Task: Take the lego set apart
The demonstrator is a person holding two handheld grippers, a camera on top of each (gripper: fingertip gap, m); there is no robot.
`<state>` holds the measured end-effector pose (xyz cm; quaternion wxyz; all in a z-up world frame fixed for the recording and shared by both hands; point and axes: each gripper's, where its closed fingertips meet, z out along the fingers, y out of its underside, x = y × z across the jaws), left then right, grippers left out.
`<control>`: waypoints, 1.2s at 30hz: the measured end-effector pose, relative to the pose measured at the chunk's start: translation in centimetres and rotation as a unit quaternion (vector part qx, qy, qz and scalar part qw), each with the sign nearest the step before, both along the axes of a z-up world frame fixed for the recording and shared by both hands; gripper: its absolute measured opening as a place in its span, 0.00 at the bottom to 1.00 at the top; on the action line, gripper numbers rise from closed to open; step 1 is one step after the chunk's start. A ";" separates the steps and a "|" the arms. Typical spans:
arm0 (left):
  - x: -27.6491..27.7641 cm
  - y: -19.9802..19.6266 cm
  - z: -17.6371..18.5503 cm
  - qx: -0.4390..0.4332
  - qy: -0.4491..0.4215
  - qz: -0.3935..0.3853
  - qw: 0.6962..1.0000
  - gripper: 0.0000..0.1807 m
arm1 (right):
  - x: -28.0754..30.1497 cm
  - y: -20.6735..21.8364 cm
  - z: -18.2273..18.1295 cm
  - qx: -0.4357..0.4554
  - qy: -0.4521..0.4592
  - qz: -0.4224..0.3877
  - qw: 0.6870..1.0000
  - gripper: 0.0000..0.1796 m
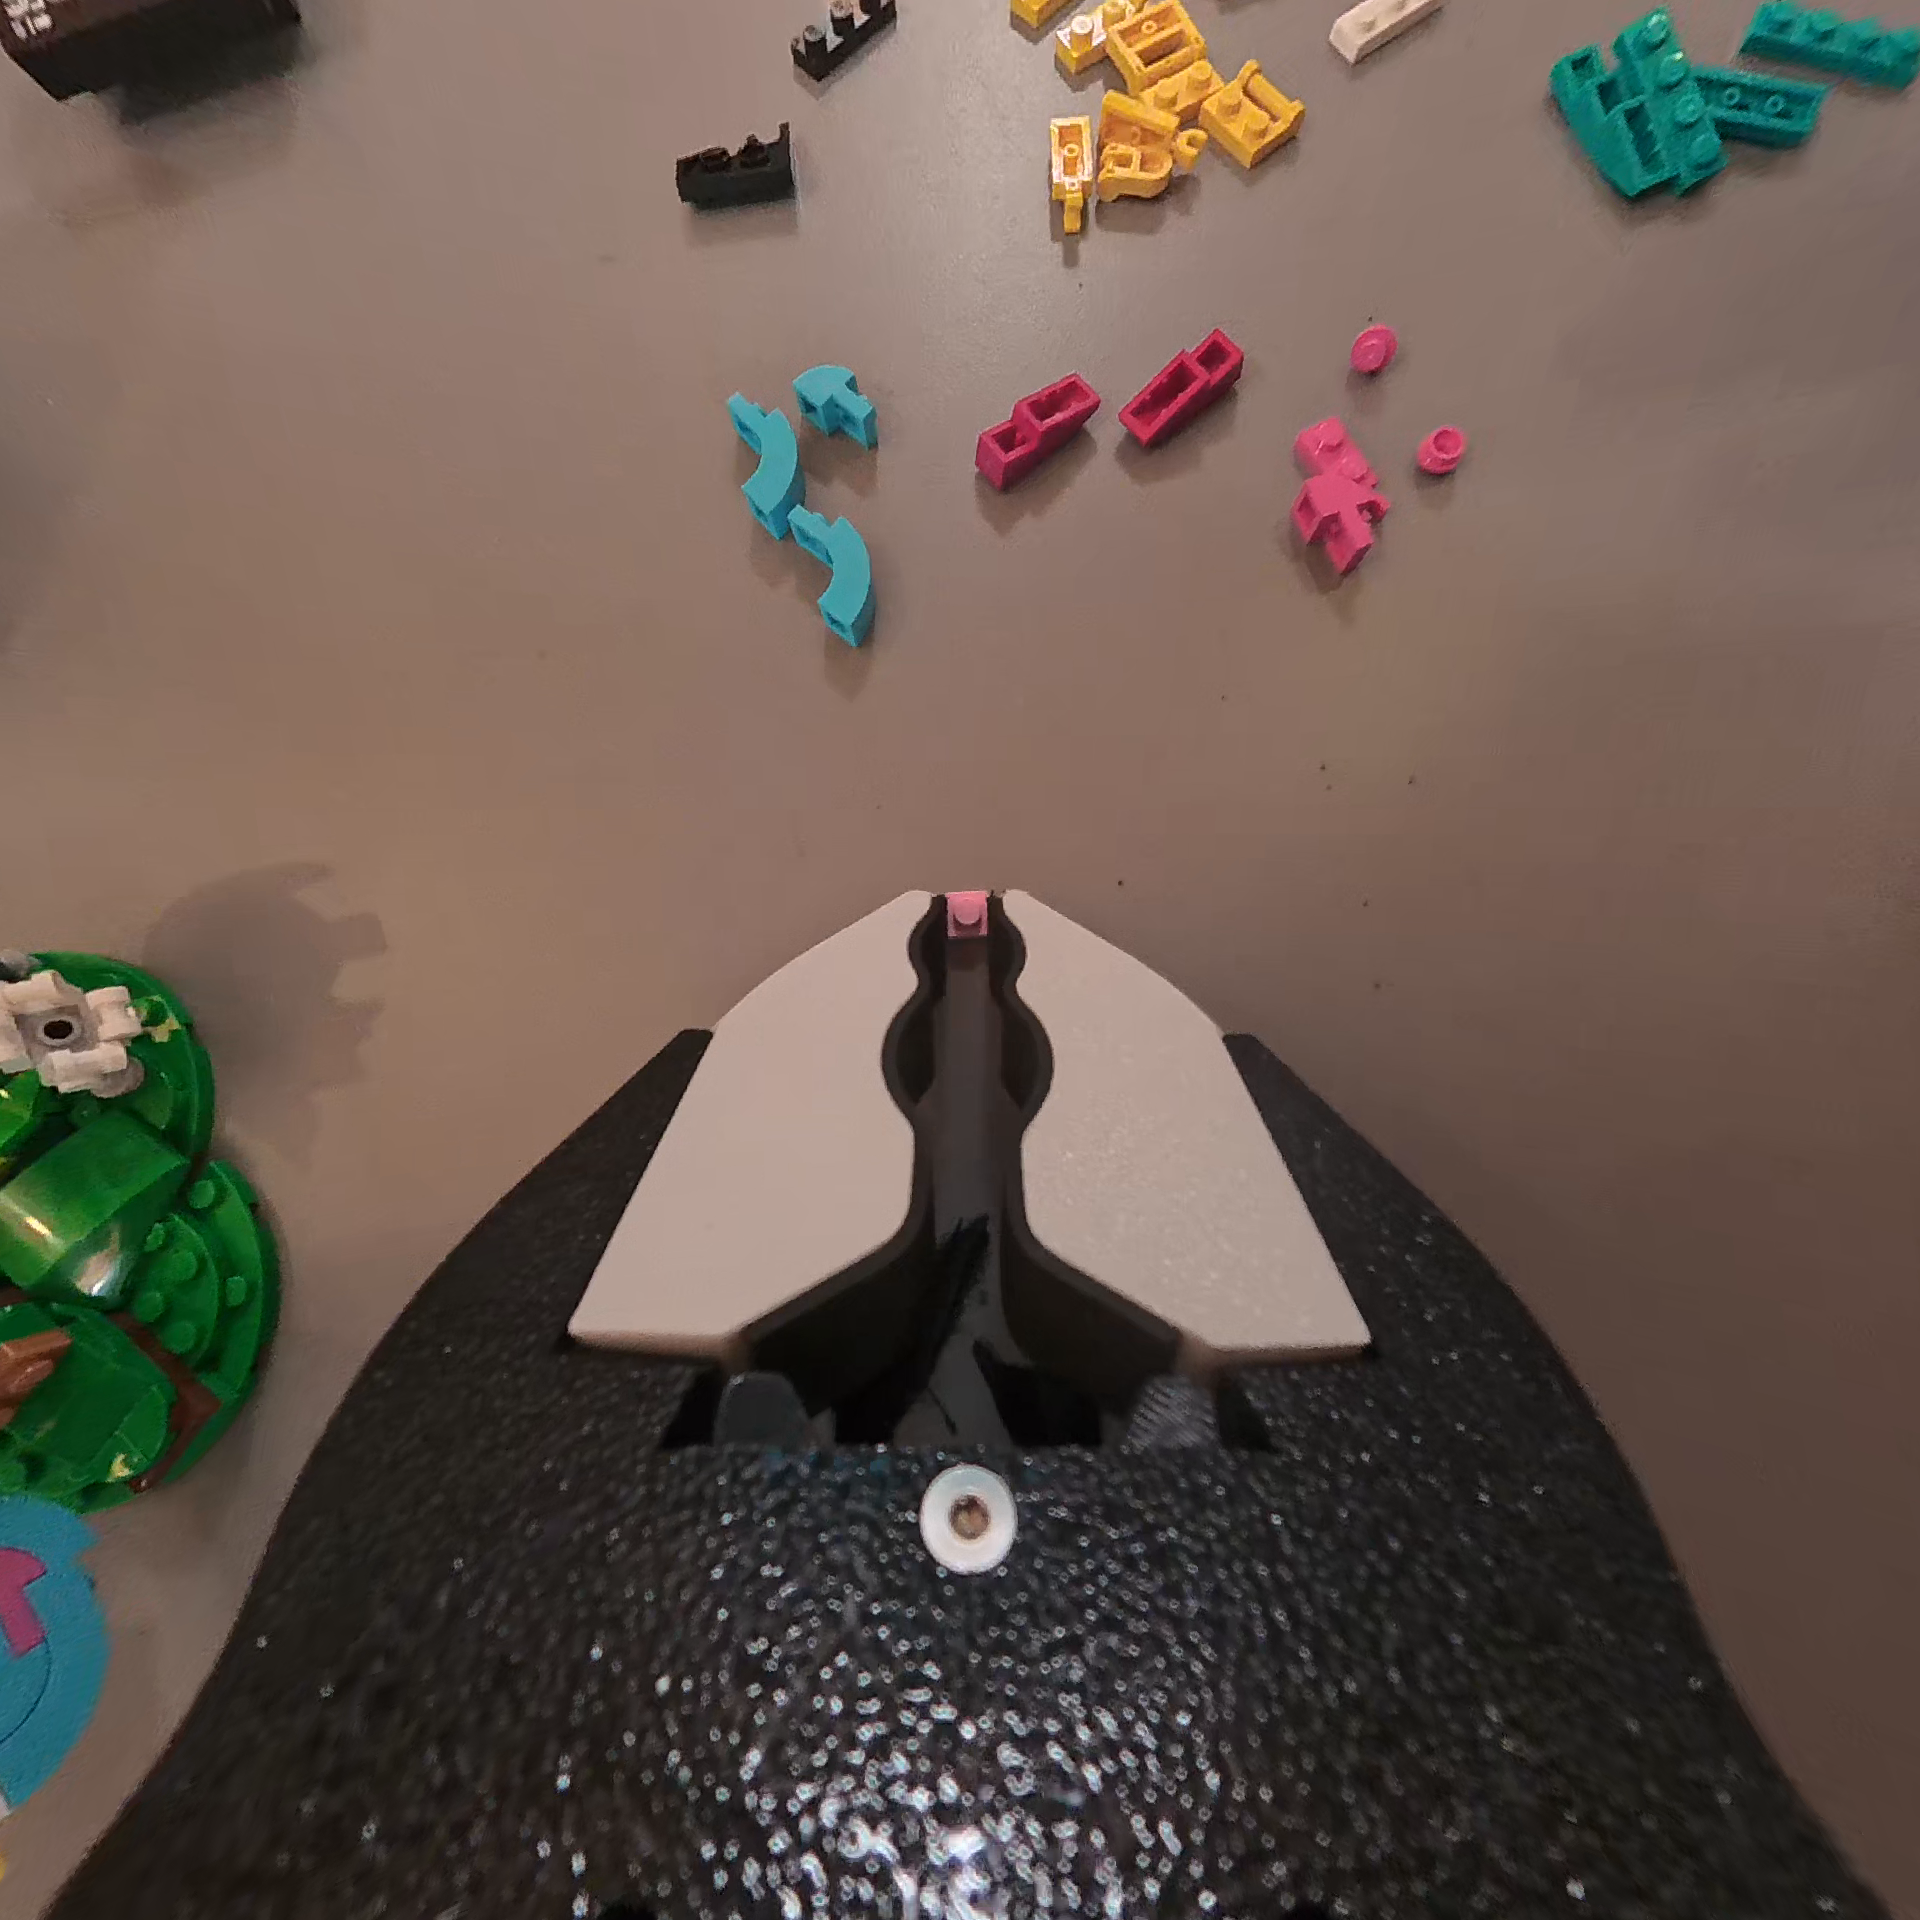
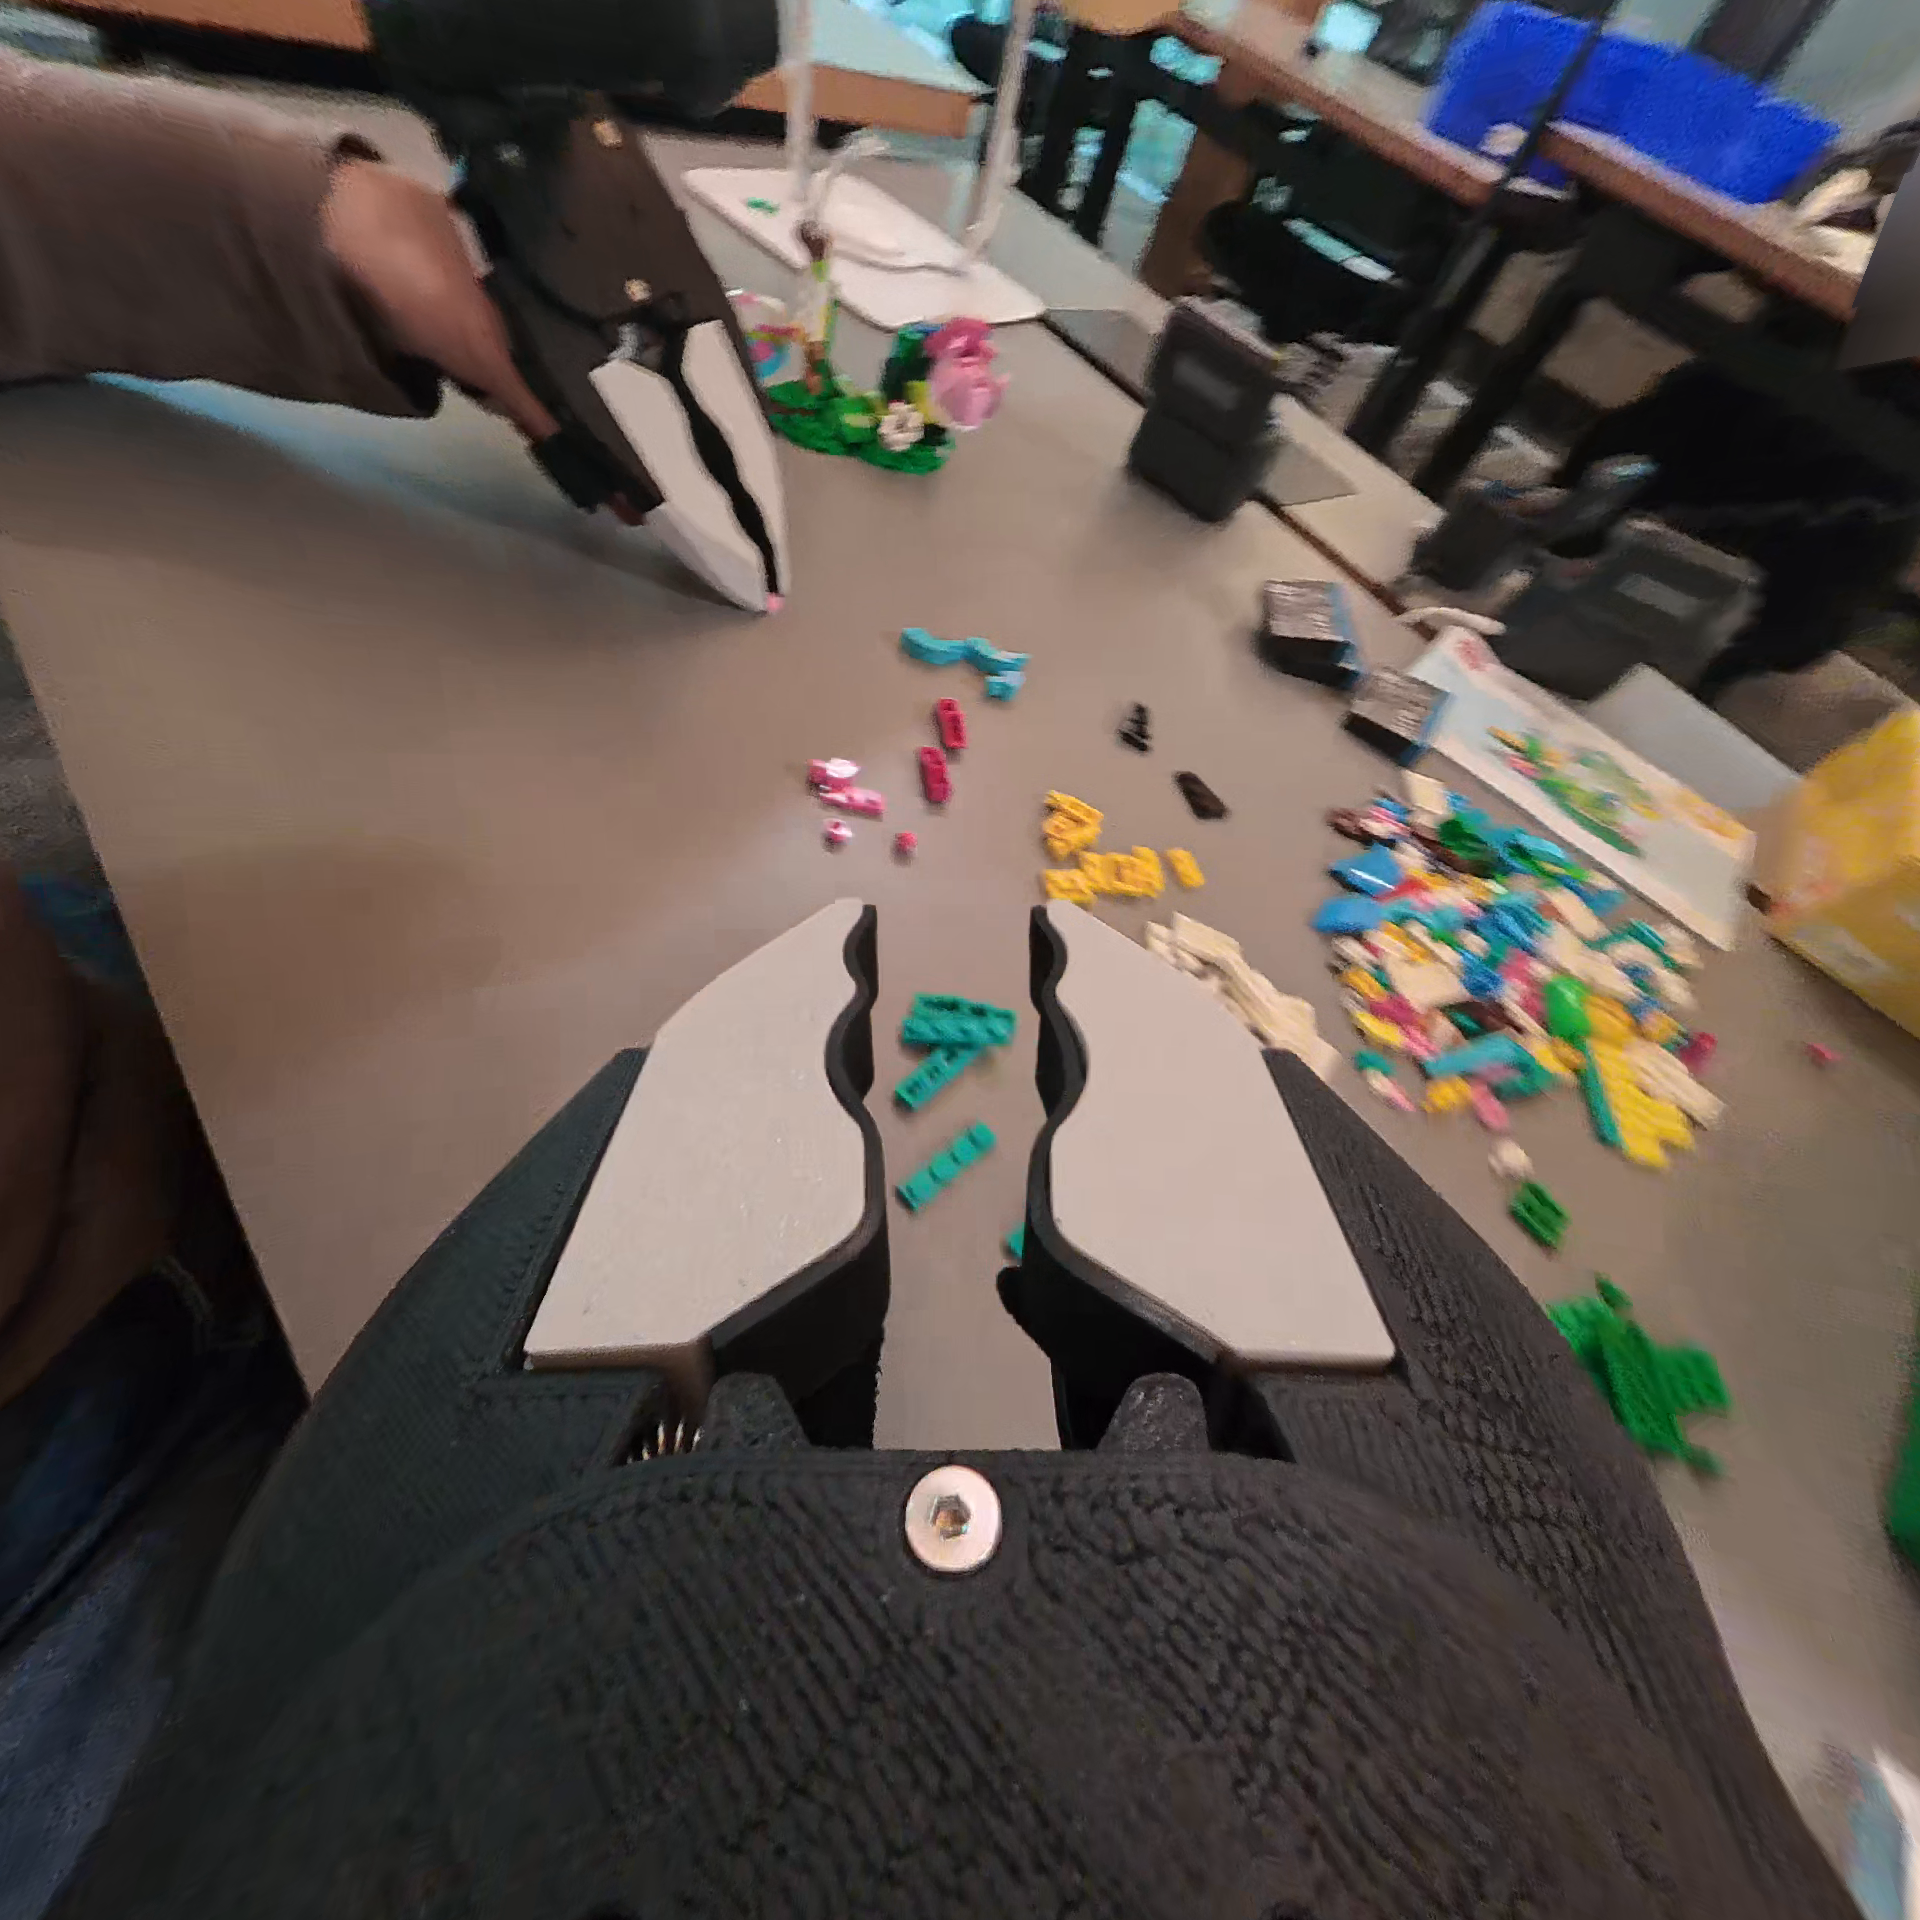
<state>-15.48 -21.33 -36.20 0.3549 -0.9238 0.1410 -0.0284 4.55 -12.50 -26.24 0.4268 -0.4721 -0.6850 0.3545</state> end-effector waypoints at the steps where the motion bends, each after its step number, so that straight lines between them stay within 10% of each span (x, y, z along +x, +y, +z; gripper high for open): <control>1: 0.0 0.0 0.0 0.002 0.010 -0.003 1.000 0.04 | 1.1 0.9 0.5 -0.001 0.009 -0.025 1.000 0.14; 13: 8.9 3.1 2.4 0.068 0.024 -0.152 0.986 0.04 | 7.0 4.7 0.7 -0.014 0.028 -0.127 0.991 0.13; 36: 6.5 1.9 0.1 0.006 0.018 -0.122 0.992 0.11 | 5.2 4.0 -2.1 -0.037 -0.020 -0.093 0.995 0.13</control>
